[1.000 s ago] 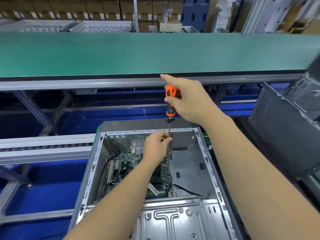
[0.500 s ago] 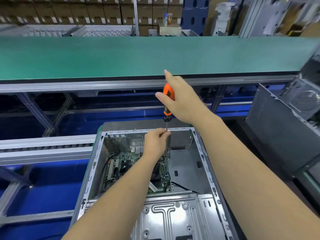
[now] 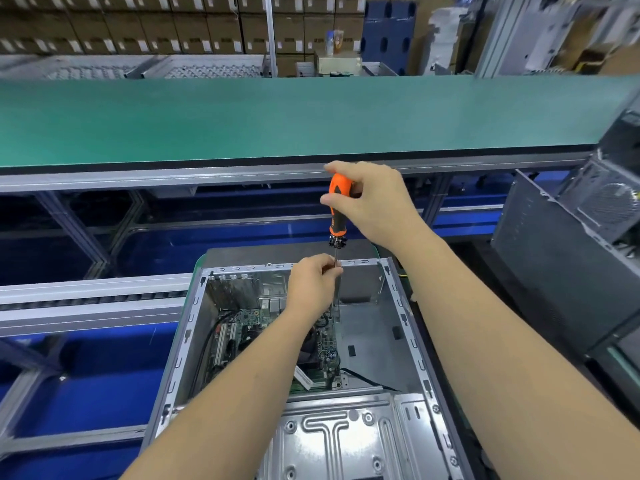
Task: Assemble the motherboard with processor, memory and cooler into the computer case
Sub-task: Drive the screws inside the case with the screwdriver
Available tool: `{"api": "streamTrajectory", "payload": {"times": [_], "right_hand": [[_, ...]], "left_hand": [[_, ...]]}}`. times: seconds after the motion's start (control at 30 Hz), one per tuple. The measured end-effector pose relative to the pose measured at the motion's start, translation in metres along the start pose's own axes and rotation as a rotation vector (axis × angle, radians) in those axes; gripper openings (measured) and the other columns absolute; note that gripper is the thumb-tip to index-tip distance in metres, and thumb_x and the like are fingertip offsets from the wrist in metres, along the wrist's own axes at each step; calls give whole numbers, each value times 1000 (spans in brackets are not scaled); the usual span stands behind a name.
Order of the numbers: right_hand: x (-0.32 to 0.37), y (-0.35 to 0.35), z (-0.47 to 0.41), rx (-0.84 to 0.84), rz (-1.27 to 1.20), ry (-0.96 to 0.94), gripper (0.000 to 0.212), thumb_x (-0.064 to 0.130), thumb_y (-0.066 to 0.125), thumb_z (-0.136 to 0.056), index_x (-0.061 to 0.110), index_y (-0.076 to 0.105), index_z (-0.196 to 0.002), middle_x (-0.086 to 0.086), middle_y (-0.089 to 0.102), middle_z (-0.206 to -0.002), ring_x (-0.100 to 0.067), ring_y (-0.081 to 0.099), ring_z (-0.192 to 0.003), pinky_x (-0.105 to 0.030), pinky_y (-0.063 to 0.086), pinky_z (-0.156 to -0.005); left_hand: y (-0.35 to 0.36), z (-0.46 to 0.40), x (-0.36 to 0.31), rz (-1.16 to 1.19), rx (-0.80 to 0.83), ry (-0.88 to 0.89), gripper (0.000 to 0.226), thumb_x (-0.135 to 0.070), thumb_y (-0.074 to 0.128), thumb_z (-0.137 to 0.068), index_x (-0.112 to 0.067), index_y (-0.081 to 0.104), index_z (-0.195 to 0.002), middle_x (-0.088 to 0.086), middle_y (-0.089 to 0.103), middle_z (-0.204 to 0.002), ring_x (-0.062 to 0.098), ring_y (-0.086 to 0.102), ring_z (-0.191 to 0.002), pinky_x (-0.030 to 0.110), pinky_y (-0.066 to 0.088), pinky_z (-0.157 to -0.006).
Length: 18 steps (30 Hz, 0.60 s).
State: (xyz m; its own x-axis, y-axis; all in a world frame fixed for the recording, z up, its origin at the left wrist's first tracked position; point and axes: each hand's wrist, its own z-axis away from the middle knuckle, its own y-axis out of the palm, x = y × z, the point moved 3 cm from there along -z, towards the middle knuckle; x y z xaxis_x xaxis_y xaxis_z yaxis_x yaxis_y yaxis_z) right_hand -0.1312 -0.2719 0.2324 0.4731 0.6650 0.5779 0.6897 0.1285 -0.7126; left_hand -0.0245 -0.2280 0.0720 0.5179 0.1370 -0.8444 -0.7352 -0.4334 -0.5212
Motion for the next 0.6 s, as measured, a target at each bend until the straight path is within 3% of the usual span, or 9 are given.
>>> {"api": "streamTrajectory", "payload": {"times": [0.1, 0.23, 0.33, 0.43, 0.5, 0.6], "right_hand": [[-2, 5, 1, 89, -137, 23, 53, 17, 66, -96, 22, 52, -146, -4, 62, -137, -23, 55, -129, -43, 43, -112], [-4, 5, 3, -22, -124, 44, 45, 22, 73, -90, 26, 64, -134, -2, 72, -106, -26, 64, -105, -44, 49, -101], [-5, 2, 4, -82, -79, 56, 43, 30, 76, -89, 25, 66, -130, 2, 69, -89, -22, 61, -87, -43, 52, -93], [-5, 5, 3, -42, -109, 53, 49, 30, 72, -92, 24, 60, -138, -1, 70, -104, -25, 64, -97, -44, 52, -97], [-4, 8, 5, -29, -153, 45, 51, 28, 69, -94, 23, 55, -143, -2, 70, -115, -25, 64, -107, -45, 50, -101], [-3, 11, 6, -30, -146, 35, 47, 22, 65, -96, 23, 56, -142, -1, 69, -119, -27, 61, -114, -48, 47, -104]], "left_hand": [[-1, 0, 1, -15, 8, 19, 15, -12, 62, -94, -10, 70, -81, -6, 53, -57, 15, 42, -54, 28, 35, -57], [-1, -2, 3, -45, 21, 16, 16, -10, 60, -95, -12, 69, -82, -7, 54, -60, 11, 42, -53, 27, 35, -57], [1, -2, 0, -53, 44, 16, 18, -10, 58, -96, -15, 67, -82, -7, 54, -63, 10, 42, -54, 26, 34, -56], [-1, 1, -1, -64, 58, 8, 13, -12, 58, -97, -11, 68, -88, -6, 54, -64, 15, 44, -58, 26, 35, -57], [-5, 8, 2, -55, 70, 4, 10, -12, 59, -97, -11, 68, -96, -3, 61, -77, 18, 54, -72, 27, 42, -66], [-24, 23, 3, 127, 6, -61, 26, -18, 61, -97, -17, 67, -122, -9, 68, -99, 2, 64, -88, 11, 46, -75]]}}
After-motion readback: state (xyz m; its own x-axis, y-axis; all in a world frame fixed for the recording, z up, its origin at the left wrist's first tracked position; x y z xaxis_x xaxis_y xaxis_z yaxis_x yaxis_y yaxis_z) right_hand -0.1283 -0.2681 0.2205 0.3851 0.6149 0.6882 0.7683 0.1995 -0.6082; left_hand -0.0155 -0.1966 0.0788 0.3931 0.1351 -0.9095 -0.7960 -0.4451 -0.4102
